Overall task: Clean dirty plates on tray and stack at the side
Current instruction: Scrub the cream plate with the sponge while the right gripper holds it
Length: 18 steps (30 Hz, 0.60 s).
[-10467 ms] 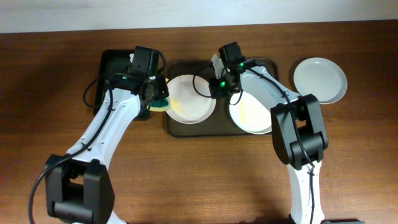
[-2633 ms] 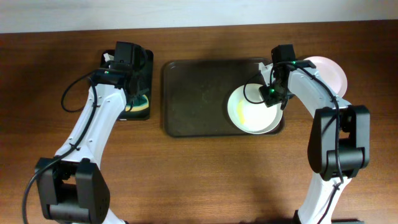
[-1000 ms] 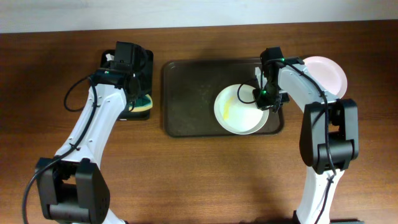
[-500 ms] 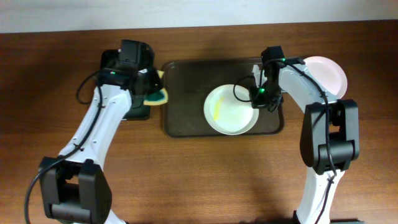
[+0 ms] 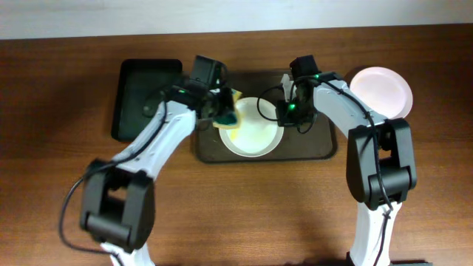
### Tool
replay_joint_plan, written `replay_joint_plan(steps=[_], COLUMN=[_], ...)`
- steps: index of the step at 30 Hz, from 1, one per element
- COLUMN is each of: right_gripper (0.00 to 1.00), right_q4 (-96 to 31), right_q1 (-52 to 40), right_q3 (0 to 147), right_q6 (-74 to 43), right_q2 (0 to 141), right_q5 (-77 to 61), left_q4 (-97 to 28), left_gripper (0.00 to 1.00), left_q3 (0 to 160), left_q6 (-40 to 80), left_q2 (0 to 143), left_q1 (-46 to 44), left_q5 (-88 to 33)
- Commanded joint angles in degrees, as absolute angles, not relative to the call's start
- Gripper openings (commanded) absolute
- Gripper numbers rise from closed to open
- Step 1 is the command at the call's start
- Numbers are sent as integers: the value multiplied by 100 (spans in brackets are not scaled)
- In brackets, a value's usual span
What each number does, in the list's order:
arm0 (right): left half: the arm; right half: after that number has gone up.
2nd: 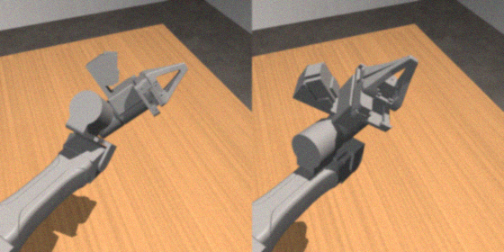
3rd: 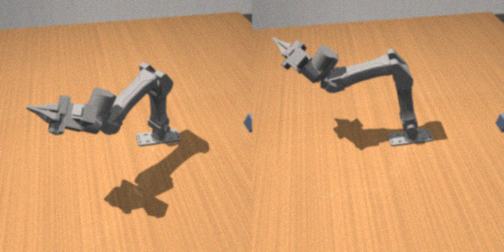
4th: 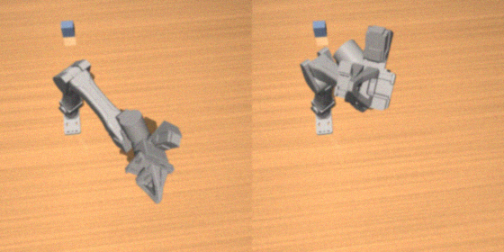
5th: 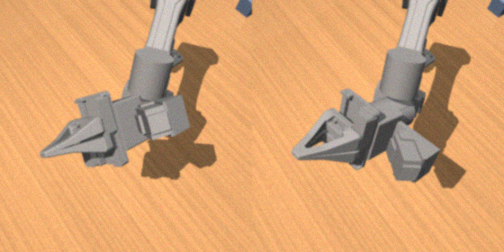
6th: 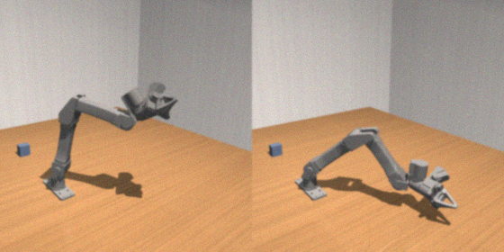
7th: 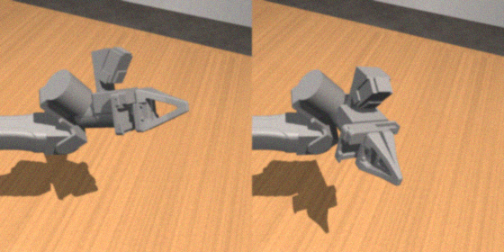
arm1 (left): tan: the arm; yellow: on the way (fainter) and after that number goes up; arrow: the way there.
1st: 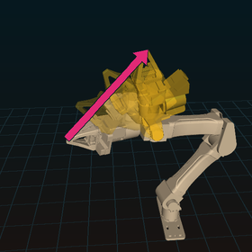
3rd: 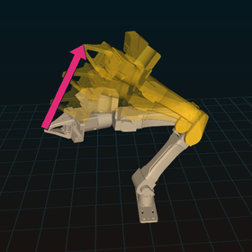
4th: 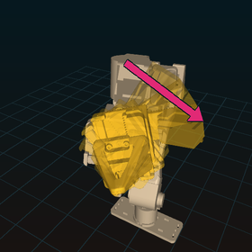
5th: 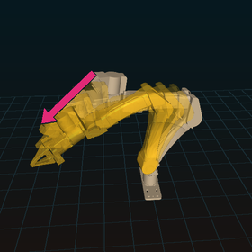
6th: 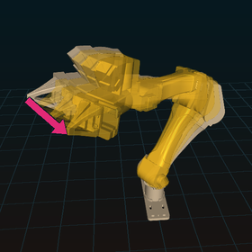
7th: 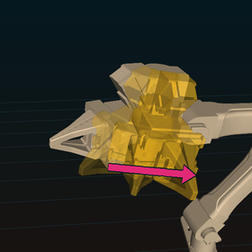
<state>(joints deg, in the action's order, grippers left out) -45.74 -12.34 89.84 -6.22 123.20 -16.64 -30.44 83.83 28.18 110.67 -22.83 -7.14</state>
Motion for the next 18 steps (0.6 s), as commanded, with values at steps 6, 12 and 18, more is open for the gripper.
replay_joint_plan(steps=[6, 12, 18], right_gripper=[4, 4, 4], right_q4=[-4469, -4471, -4471], right_q1=[-1424, -1424, -1424], right_q3=[8949, 8949, 8949], right_q6=[-803, -808, -954], right_q2=[12409, 12409, 12409], right_q5=[-1737, -1739, -1737], left_q4=[-2508, -2530, -2648], left_gripper=[0, 0, 0], left_q3=[8350, 8350, 8350], left_q6=[3308, 3474, 3435], left_q2=[11723, 11950, 12199], left_q1=[-2755, -2755, -2759], left_q5=[-1076, -770, 45])
